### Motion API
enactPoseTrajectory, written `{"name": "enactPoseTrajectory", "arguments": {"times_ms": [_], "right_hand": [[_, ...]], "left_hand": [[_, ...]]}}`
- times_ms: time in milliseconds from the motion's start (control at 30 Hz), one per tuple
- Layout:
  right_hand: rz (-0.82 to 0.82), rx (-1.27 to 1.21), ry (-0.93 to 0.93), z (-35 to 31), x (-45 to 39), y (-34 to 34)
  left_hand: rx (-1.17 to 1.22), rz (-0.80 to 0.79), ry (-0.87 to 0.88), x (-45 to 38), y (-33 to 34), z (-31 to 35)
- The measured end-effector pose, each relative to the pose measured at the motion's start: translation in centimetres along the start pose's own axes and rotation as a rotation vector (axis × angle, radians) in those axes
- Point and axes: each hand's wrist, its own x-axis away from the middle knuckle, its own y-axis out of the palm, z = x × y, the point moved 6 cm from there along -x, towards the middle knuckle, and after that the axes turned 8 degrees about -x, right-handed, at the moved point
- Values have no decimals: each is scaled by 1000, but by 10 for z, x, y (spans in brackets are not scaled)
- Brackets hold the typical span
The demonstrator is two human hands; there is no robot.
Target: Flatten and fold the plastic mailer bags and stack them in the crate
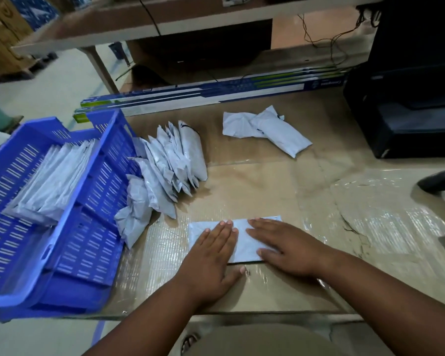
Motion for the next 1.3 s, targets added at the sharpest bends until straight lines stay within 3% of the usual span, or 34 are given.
{"name": "enactPoseTrajectory", "arguments": {"times_ms": [133, 233, 400, 767, 833, 933, 1000, 1100, 1300], "right_hand": [[211, 273, 37, -32, -7, 0], [132, 302, 37, -40, -24, 36], [143, 321, 70, -18, -16, 48], [78, 348, 293, 31, 31, 4], [149, 316, 259, 15, 25, -7], [193, 196, 80, -31, -4, 0], [113, 104, -28, -54, -24, 23], [69, 114, -71, -55, -31, 44], [156, 212, -16, -28, -17, 45]], "left_hand": [[-5, 59, -41, -8, -12, 3], [52, 88, -47, -15, -3, 7], [15, 124, -48, -6, 7, -6], [-39, -125, -340, 28, 3, -58], [-31, -20, -319, 21, -12, -43], [25, 148, -132, -3, -19, -2], [135, 88, -85, -21, -7, 16], [70, 19, -76, -26, 11, 19], [137, 126, -108, -21, 14, 12]]}}
